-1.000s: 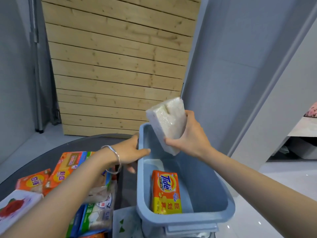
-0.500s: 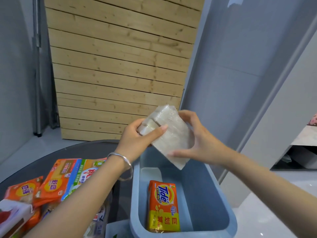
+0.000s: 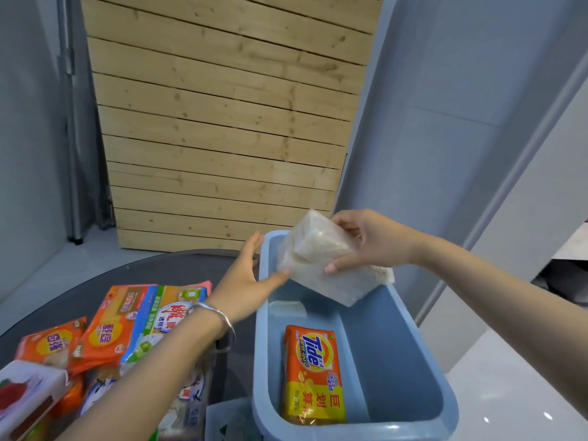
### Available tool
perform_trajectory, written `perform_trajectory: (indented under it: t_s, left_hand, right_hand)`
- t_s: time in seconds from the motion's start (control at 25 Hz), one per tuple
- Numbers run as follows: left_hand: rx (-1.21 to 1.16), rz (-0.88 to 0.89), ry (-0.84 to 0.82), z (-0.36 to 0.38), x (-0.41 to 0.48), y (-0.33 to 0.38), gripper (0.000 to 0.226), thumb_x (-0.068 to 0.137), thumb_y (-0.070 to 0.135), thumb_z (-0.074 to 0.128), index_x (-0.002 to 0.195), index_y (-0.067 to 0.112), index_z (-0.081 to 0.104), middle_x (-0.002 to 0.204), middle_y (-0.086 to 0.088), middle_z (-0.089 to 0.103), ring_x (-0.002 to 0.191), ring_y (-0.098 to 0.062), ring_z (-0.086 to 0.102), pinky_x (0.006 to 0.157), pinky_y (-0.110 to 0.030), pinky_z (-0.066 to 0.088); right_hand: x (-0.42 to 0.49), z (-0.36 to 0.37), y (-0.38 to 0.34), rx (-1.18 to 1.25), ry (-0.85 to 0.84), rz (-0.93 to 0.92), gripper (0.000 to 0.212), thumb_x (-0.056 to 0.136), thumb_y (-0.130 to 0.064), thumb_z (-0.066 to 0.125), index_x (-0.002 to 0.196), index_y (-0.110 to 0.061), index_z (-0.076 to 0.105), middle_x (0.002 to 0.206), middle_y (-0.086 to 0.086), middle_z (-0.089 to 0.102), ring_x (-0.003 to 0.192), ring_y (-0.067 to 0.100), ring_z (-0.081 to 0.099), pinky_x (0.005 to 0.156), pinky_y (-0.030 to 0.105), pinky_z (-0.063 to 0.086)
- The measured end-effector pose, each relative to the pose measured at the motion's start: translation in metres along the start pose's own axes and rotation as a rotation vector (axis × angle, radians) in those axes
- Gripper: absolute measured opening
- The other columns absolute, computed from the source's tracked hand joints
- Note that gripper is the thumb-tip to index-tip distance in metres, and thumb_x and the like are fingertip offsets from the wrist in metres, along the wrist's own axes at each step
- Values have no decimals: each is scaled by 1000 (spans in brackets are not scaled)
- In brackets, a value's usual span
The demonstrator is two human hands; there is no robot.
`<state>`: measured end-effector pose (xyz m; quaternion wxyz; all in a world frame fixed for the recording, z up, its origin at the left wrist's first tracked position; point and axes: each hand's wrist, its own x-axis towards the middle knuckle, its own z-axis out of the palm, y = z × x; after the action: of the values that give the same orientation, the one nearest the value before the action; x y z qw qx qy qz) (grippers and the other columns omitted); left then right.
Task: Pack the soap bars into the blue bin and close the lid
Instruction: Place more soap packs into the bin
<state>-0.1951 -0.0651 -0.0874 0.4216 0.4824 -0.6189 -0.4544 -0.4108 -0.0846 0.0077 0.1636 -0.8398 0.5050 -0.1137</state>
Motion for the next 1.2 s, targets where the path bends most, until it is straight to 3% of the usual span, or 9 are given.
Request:
perform_trajectory:
  t_s: [0.12,0.28,0.48,0.64,0.76,0.84,0.96,1.12,1.2]
  left_hand:
    - [-88,-14,-39,2,1,-16,70,82,3,58,140,31,31,129,13,55,108,-5,58,80,-23,50]
    - [-105,-28,-26,2,0,-20,67,83,1,52,138,34,35,110,13,64,95,-6,64,64,-17,52]
    - [-93,-35,2,-1,-1,-18,70,82,0,51,140,35,33,114,6,65,99,-12,64,78,-29,53]
    - [-122,-47,5,1,-2,-17,69,82,-2,50,142,30,33,122,1,62,104,-16,62,87,-33,51]
    - [-118,-47,-3,-1,-4,-15,69,83,0,50,142,30,32,124,2,60,106,-15,61,87,-33,51]
    - [-114,-41,-12,-1,-5,-14,67,82,1,50,140,32,35,120,4,63,104,-13,62,84,-31,51]
    - [-100,-22,-21,-1,-4,-14,63,82,1,49,135,34,39,110,6,65,95,-9,63,74,-24,50]
    - [-115,-10,-28,1,-4,-15,62,82,1,48,134,33,39,110,-1,64,94,-17,61,74,-30,50]
    - [-121,-6,-27,2,-4,-17,62,82,2,47,134,36,39,109,-2,65,91,-16,62,70,-28,51]
  right_hand:
    - [20,24,-3,-378,-112,17,63,65,-43,81,115,-14,56,110,-1,62,93,21,55,74,32,44]
    - [41,70,6,-493,-158,79,71,65,-42,80,123,-21,45,117,4,61,105,27,57,76,33,41]
    - [46,100,14,-551,-165,42,66,67,-43,79,119,-18,47,115,7,63,103,28,60,74,32,40]
    - [36,96,0,-802,-50,-66,56,79,-32,70,124,-12,43,119,8,52,105,27,56,69,37,46]
    - [13,93,-18,-567,-30,83,40,85,-36,63,111,-11,45,108,7,55,93,26,58,63,33,41]
    - [-8,88,-24,-168,-287,405,55,79,-53,63,110,-11,45,105,6,64,85,24,63,62,32,51]
    - [-38,96,-31,310,-684,655,53,79,-45,71,115,-12,52,117,15,69,91,29,70,65,31,61]
    - [-50,124,-41,340,-535,741,112,67,-35,83,143,-11,5,124,10,61,99,29,70,82,42,58]
    - [-43,129,-44,375,-513,742,117,66,-31,85,144,-15,1,122,10,60,100,33,69,82,49,58]
